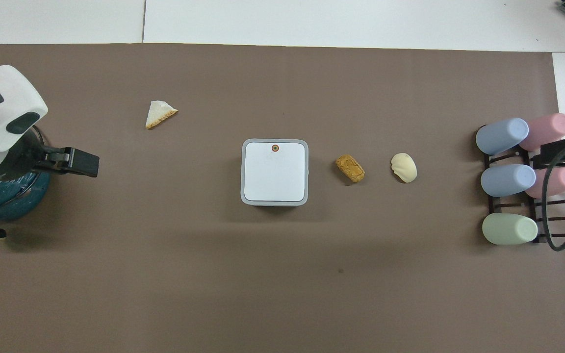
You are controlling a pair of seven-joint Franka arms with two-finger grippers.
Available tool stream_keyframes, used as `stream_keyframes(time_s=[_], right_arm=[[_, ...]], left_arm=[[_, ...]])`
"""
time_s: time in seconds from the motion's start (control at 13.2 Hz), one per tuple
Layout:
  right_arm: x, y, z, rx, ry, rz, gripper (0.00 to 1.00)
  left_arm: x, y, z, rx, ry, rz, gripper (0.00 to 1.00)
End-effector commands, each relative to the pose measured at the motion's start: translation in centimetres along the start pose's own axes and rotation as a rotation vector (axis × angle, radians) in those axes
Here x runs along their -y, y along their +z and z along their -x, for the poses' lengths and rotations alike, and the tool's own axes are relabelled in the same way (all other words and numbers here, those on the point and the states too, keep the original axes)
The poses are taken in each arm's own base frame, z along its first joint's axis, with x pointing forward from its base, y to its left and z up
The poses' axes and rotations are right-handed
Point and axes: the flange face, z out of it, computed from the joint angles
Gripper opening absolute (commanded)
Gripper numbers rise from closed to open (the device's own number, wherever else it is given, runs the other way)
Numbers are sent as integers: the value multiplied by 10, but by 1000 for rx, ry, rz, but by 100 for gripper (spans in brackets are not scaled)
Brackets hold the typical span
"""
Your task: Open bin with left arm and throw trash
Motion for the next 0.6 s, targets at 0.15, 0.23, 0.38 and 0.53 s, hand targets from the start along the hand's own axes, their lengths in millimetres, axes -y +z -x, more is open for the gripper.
stream_keyframes(time_s=[0.15, 0.23, 0.38, 0.53], right_arm=[[1, -4, 6, -9, -22, -12, 100], [1, -4, 6, -8, -22, -12, 100], [2, -5, 6, -9, -23, -12, 100], [2, -4, 6, -8, -23, -12, 100]], left_arm=[[3, -3, 3, -2, 0, -14, 100], [4, -2, 4, 4, -6, -14, 100], [5, -1, 4, 5, -9, -14, 100], [8, -1, 4, 8, -17, -14, 100]])
